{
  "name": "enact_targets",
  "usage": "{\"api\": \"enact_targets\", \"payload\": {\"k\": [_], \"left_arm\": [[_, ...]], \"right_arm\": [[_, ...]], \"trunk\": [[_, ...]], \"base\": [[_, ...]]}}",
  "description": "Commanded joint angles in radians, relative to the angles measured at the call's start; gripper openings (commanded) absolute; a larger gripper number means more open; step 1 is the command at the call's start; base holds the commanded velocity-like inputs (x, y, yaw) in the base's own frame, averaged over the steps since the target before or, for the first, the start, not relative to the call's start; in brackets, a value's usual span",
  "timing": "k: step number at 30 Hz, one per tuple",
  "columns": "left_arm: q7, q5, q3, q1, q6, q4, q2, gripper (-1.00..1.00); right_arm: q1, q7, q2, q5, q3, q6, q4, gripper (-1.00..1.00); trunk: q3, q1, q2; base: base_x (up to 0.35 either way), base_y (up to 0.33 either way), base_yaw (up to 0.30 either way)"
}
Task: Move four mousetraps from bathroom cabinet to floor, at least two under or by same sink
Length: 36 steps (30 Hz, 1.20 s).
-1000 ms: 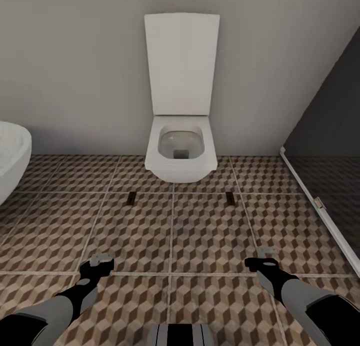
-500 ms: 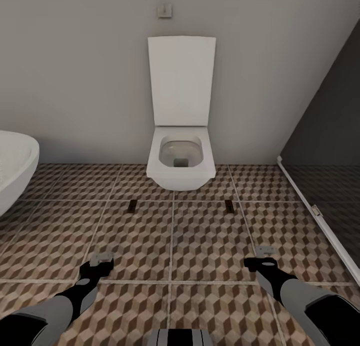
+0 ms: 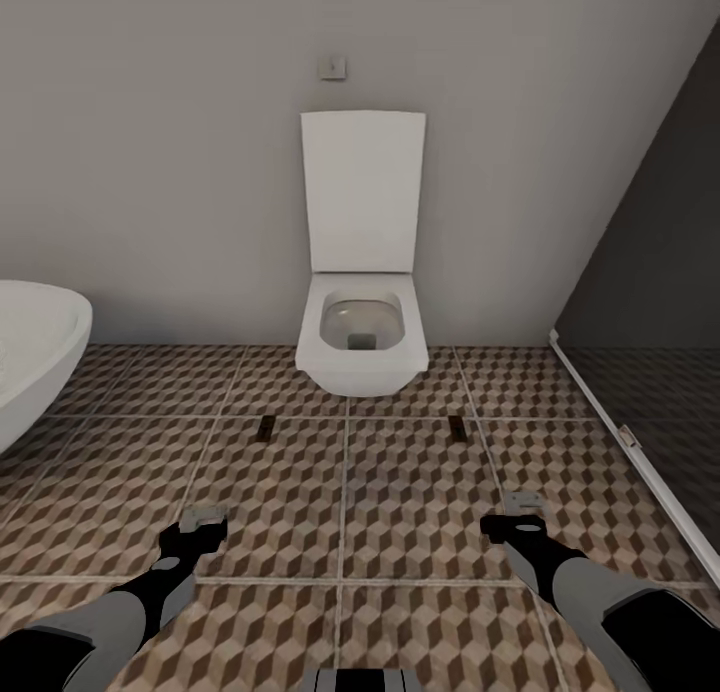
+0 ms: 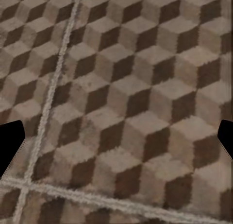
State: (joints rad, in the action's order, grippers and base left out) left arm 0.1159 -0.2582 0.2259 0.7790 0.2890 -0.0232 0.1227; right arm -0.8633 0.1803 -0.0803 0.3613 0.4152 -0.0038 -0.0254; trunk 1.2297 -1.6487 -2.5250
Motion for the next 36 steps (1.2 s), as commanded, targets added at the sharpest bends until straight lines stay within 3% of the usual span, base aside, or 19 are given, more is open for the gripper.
{"api": "enact_targets", "payload": {"k": [1,17,22,30,36], "left_arm": [[0.003,-0.007,0.009,0.0,0.002,0.0,0.0,1.0],[-0.009,-0.017,0.008,0.0,0.002,0.0,0.002,1.0],[-0.026,-0.041,0.008,0.0,0.002,0.0,0.003,1.0],[-0.071,-0.112,0.011,0.0,0.0,0.0,0.01,1.0],[-0.08,-0.13,0.014,0.0,0.0,0.0,0.011,1.0]], "right_arm": [[0.0,0.004,0.004,0.01,0.008,0.0,-0.001,1.0],[0.0,0.011,0.028,0.012,0.008,-0.001,0.001,1.0],[0.0,0.01,0.029,0.015,0.007,0.008,0.004,1.0],[0.001,0.005,0.029,0.015,0.008,0.011,0.026,1.0],[0.001,0.003,0.03,0.015,0.008,0.012,0.038,1.0]], "trunk": [[-0.003,0.001,0.0],[-0.065,0.008,0.004],[-0.084,0.01,0.005],[-0.115,0.014,0.007],[-0.139,0.016,0.008]], "base": [[0.0,0.0,0.0],[0.0,0.0,0.0],[0.0,0.0,0.0],[0.0,0.0,0.0],[0.0,0.0,0.0]]}}
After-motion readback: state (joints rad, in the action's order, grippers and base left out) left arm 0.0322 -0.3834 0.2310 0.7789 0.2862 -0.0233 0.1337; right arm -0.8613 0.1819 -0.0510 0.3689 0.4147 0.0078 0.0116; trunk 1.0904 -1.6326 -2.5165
